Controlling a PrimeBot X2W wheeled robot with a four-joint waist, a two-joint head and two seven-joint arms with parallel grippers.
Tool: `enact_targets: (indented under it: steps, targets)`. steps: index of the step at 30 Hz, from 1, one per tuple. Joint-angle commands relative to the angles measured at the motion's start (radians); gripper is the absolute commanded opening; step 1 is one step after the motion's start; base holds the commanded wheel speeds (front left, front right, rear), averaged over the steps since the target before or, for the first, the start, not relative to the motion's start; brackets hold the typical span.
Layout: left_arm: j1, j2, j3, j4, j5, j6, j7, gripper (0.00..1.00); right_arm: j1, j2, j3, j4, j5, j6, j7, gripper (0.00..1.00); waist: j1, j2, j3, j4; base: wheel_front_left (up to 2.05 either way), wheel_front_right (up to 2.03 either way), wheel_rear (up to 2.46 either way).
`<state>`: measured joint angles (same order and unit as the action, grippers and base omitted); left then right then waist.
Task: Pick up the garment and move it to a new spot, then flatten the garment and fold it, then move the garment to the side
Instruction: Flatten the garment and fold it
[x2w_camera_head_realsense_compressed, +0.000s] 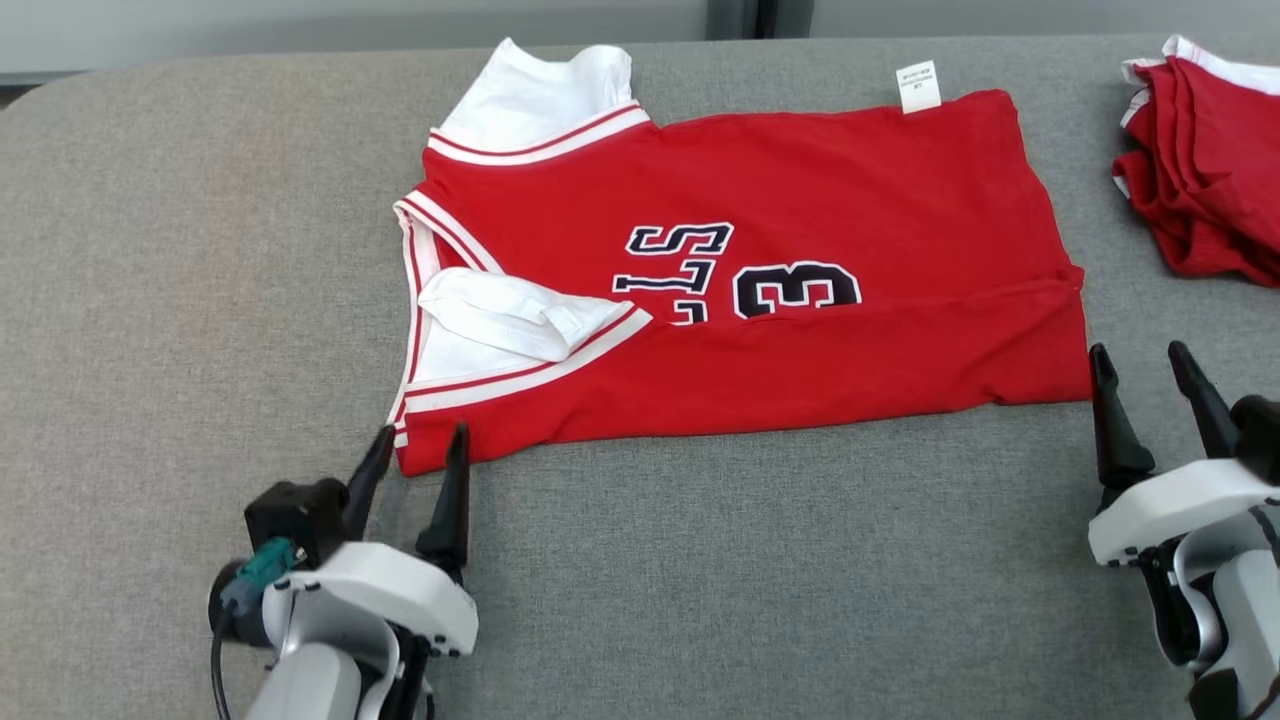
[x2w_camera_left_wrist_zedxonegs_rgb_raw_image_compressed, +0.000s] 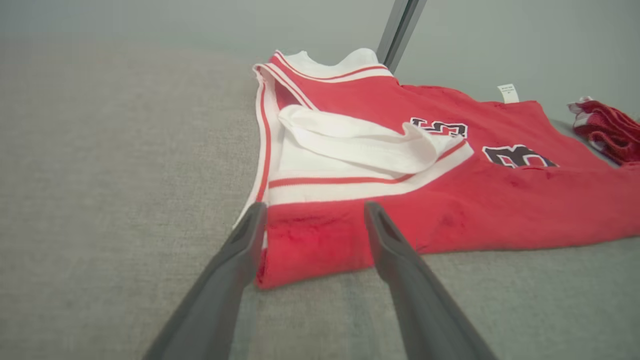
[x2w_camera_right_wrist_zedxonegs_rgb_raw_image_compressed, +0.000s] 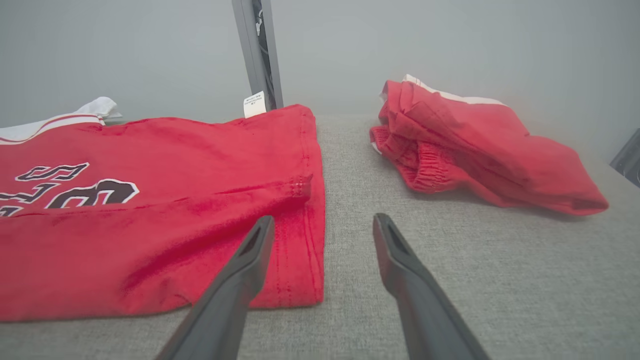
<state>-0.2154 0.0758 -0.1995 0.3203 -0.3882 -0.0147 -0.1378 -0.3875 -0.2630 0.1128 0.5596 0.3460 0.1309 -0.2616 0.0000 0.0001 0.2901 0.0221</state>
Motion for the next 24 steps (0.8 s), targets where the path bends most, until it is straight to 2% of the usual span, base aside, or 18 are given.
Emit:
enact_targets:
  steps: [1,6,16,17,19,20,21,22,24]
  targets:
    - [0.04,0.005,-0.004,-0.032,-0.01,0.027,0.06,1.0,0.031,0.009,-0.015,-0.019,-0.014,0.0,-0.005,1.0,0.0,-0.0001,-0.015,-0.001,0.0,0.0,0.0]
    - [0.056,0.018,-0.008,-0.048,-0.015,0.053,0.134,1.0,0.047,0.023,-0.008,-0.038,-0.024,0.0,-0.005,1.0,0.0,-0.0001,-0.024,-0.012,0.0,0.0,0.0]
    - [0.012,0.036,-0.006,-0.004,-0.012,0.068,0.173,0.99,0.035,0.02,0.022,-0.042,-0.026,0.0,-0.005,1.0,0.0,-0.0001,-0.016,-0.034,0.0,0.0,0.0]
    - [0.006,0.04,-0.007,0.003,-0.01,0.07,0.176,0.94,0.035,0.018,0.025,-0.042,-0.024,0.0,-0.005,1.0,0.0,-0.0001,-0.014,-0.036,0.0,0.0,0.0]
    - [-0.005,0.042,-0.007,0.015,-0.012,0.071,0.184,0.67,0.032,0.015,0.03,-0.042,-0.02,0.0,-0.005,1.0,0.0,-0.0001,-0.01,-0.04,0.0,0.0,0.0]
    - [-0.007,0.047,-0.01,0.024,-0.007,0.073,0.189,0.46,0.03,0.014,0.031,-0.043,-0.02,0.0,-0.005,1.0,0.0,-0.0001,-0.009,-0.042,0.0,0.0,0.0]
    - [-0.006,0.05,-0.013,0.033,-0.006,0.075,0.197,0.29,0.029,0.011,0.033,-0.042,-0.019,0.0,-0.005,1.0,0.0,-0.0001,-0.008,-0.044,0.0,0.0,0.0]
    - [-0.008,0.053,-0.015,0.039,-0.006,0.076,0.2,0.0,0.027,0.011,0.034,-0.041,-0.018,0.0,-0.005,1.0,0.0,-0.0001,-0.007,-0.046,0.0,0.0,0.0]
    - [-0.008,0.062,-0.018,0.05,0.004,0.08,0.209,0.0,0.027,0.011,0.037,-0.033,-0.015,0.0,-0.005,1.0,0.0,-0.0001,-0.008,-0.049,0.0,0.0,0.0]
